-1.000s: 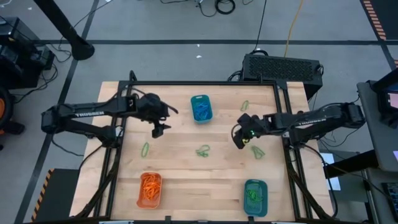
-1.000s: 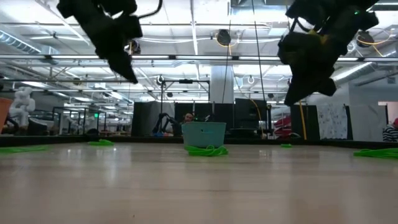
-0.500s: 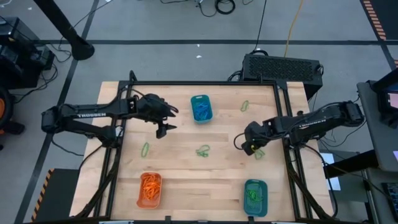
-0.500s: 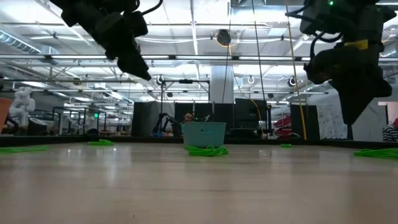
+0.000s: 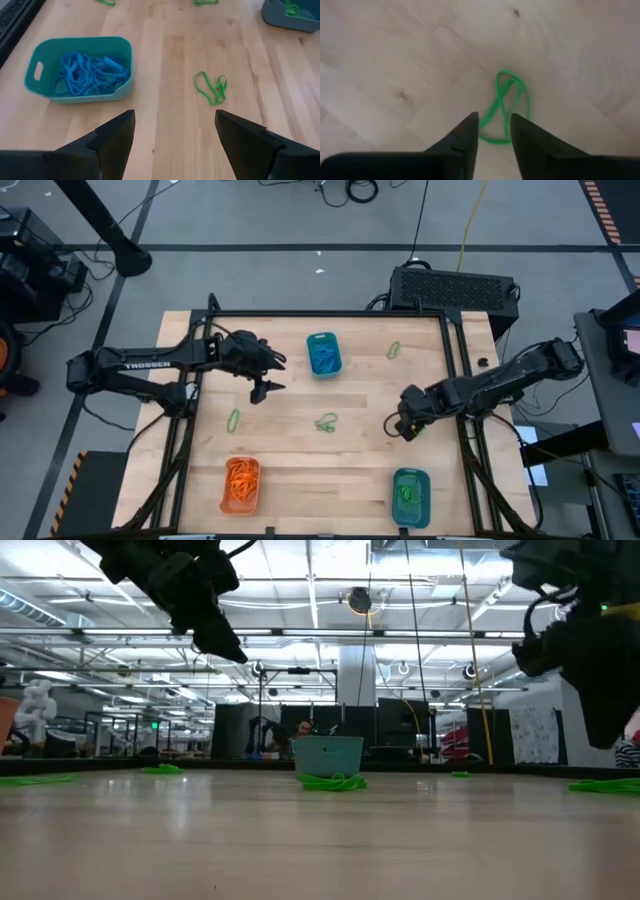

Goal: Sort rubber bands into baskets
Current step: Put the green rubber band into the bottom bin

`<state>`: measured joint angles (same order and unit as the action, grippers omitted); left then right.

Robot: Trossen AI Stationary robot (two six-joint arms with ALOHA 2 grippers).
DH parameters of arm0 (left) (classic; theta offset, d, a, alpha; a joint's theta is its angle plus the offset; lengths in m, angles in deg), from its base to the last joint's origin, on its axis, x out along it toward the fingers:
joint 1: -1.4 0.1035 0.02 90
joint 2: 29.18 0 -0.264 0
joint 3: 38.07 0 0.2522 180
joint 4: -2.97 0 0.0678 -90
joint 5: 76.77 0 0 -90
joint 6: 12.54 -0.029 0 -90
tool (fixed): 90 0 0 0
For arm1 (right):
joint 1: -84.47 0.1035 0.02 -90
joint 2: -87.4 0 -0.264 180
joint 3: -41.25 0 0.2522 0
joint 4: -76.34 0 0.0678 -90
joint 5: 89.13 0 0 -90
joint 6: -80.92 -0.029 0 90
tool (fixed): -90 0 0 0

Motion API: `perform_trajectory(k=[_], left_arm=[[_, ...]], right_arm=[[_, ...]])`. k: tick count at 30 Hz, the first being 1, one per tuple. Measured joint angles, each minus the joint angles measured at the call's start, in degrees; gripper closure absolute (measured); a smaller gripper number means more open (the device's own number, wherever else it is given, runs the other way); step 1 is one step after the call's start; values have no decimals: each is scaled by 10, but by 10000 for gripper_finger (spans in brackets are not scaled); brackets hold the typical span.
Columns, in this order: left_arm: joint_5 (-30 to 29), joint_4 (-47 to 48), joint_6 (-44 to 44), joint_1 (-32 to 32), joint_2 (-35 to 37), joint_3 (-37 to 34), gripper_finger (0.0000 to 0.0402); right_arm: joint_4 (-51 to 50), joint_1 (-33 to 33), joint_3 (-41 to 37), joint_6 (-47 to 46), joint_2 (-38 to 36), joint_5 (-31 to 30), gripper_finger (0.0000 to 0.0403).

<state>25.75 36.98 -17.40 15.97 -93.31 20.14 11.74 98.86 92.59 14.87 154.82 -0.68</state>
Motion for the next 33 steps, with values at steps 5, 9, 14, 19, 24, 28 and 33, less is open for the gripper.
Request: perform_trajectory(k=[5,9,14,19,24,28,33], left_arm=[[9,0,0,-4,0,0,121],[9,0,0,-8,0,0,121],[9,0,0,-9,0,0,121],[9,0,0,-9,0,0,121],[9,0,1,-9,0,0,121],[9,0,1,-14,0,0,121],[9,0,1,-25,0,0,121]], right_arm=[[16,0,-46,-18,0,26,250],[71,6,-71,-9,0,46,233],[104,7,-85,-7,0,46,235],[103,7,-86,-8,0,46,250],[103,7,-86,-5,0,46,288],[101,7,-86,-6,0,46,342],[104,7,-85,7,0,46,396]])
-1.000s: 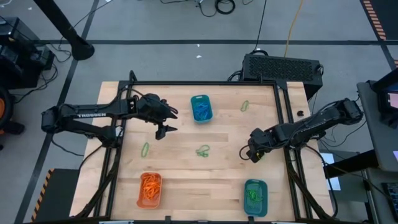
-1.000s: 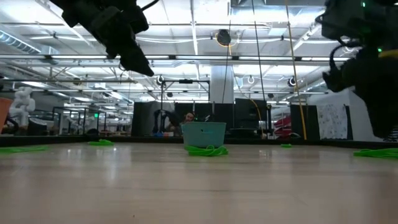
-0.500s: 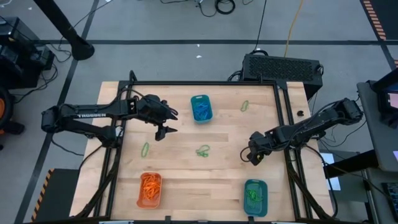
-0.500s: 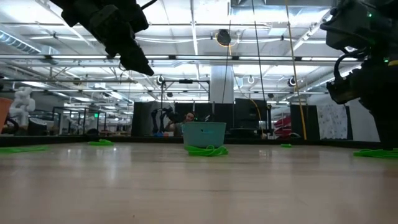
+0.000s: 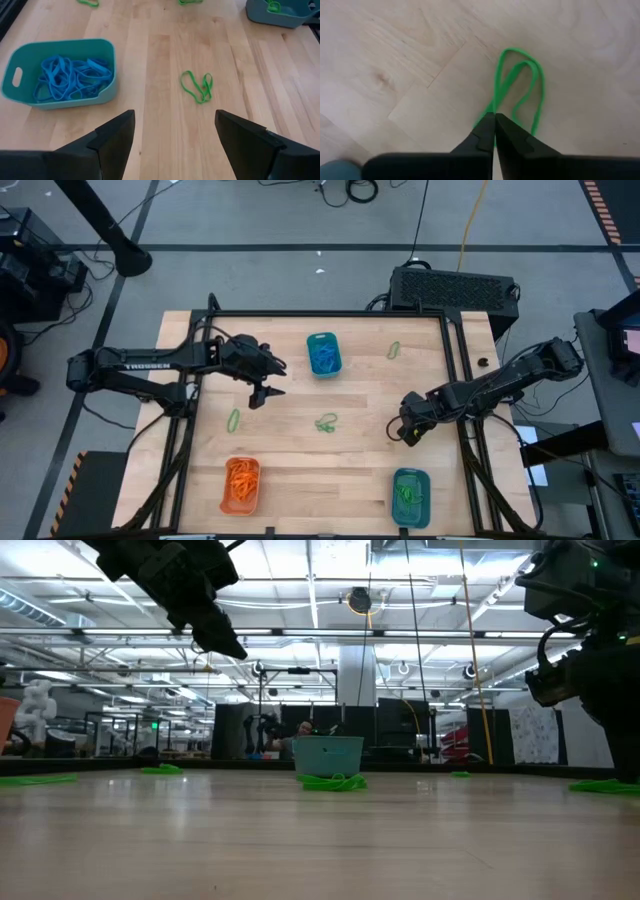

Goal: Sort rubber bands into baskets
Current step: Put the green rubber band into the bottom bin

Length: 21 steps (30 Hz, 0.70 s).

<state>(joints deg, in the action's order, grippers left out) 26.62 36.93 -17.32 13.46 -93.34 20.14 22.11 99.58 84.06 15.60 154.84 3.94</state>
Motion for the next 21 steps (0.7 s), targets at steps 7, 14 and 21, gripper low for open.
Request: perform_trajectory(k=[7,14,21], left_arm=[[0,0,0,-14,0,0,121],[0,0,0,-27,0,0,121],[0,5,-3,-42,0,0,121]], right_arm=[[-74,0,78,30,0,-12,402],[-110,18,204,36,0,-41,402],[-17,124,284,-17,39,-32,403]])
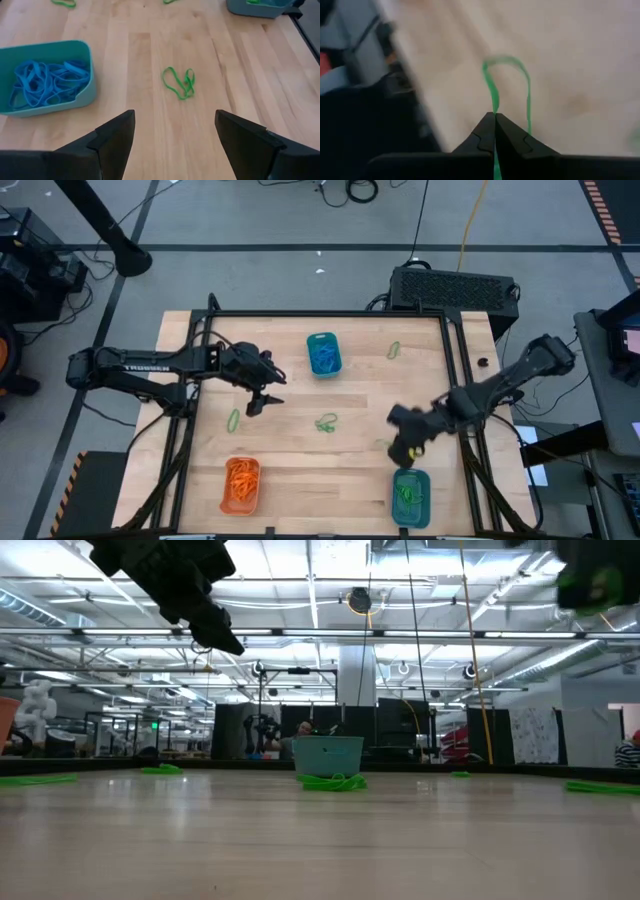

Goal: Sort rubber bands into baskets
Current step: Put the green rubber band into the bottom bin

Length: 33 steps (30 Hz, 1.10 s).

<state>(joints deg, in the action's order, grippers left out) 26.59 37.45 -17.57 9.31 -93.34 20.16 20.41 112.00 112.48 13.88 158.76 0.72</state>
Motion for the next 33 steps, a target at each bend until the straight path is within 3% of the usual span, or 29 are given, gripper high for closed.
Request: perform_trajectory(k=[7,13,18,29,33], left_arm=[[0,-4,-5,-9,0,0,121],[0,-32,-18,-13,0,0,121],[1,-35,-18,-13,0,0,120],[1,-31,-15,-13,0,0,121],[1,-17,-14,-13,0,0,121]], right_arm=[[-9,120,92,-174,129,40,403],[-96,169,154,-248,219,70,402],[-123,192,156,-283,246,95,402],[-125,191,157,-302,258,87,402],[-126,189,157,-298,258,88,385]])
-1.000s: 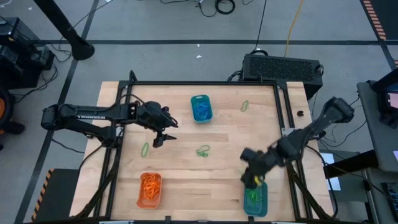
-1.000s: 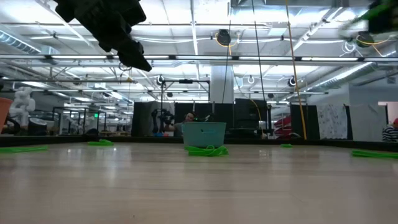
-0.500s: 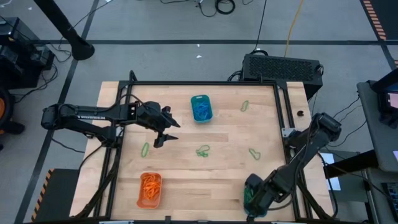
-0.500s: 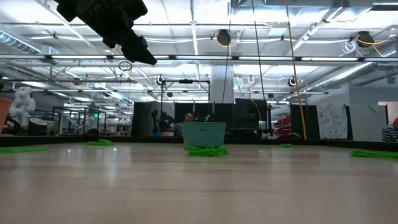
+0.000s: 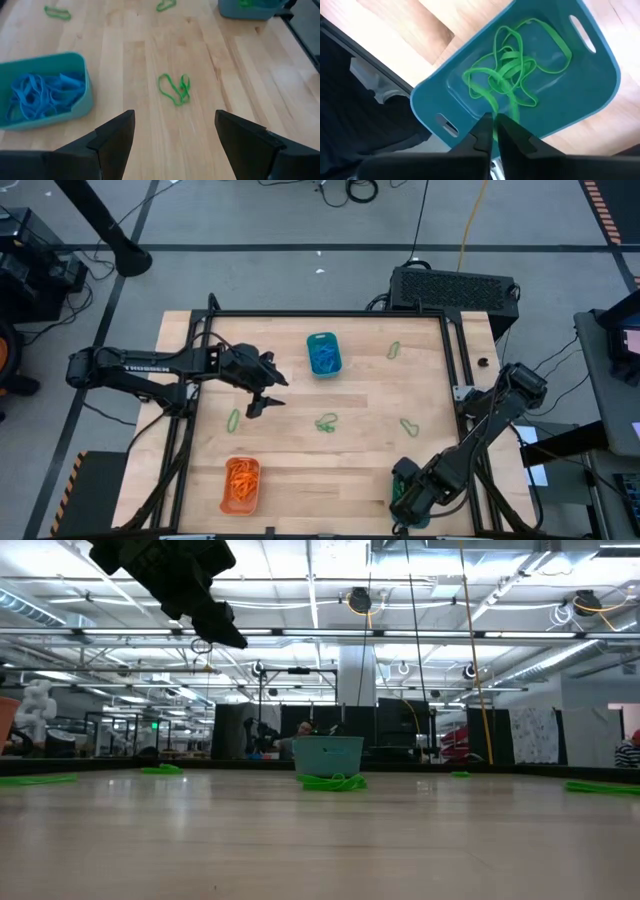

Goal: Sort rubber bands into baskets
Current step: Put the green rubber band into the bottom bin

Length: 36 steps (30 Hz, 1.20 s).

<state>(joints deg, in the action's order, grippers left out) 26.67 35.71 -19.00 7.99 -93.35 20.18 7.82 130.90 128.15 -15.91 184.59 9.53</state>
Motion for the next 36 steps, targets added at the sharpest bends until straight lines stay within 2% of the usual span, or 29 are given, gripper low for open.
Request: perform_trajectory(k=[8,11,14,20,24,28,32,36], left_arm=[[-2,64,6,0,5,0,120],[-6,131,28,0,14,8,121],[-44,176,49,0,32,17,120],[-111,253,79,0,65,17,121],[-152,266,106,2,60,14,120],[-121,236,105,1,33,-3,121],[-72,132,106,-12,0,-31,121],[-77,72,107,-40,-33,-38,121]], right_arm=[[-17,-6,0,17,-2,7,323],[-10,-18,0,57,-10,26,304],[-10,-32,0,81,-26,29,295],[-6,-58,0,180,-65,-114,302],[-6,-78,1,261,-78,-216,314],[15,-109,-4,360,-74,-309,324],[114,-147,-32,484,-64,-326,331],[245,-180,-67,585,-64,-326,332]])
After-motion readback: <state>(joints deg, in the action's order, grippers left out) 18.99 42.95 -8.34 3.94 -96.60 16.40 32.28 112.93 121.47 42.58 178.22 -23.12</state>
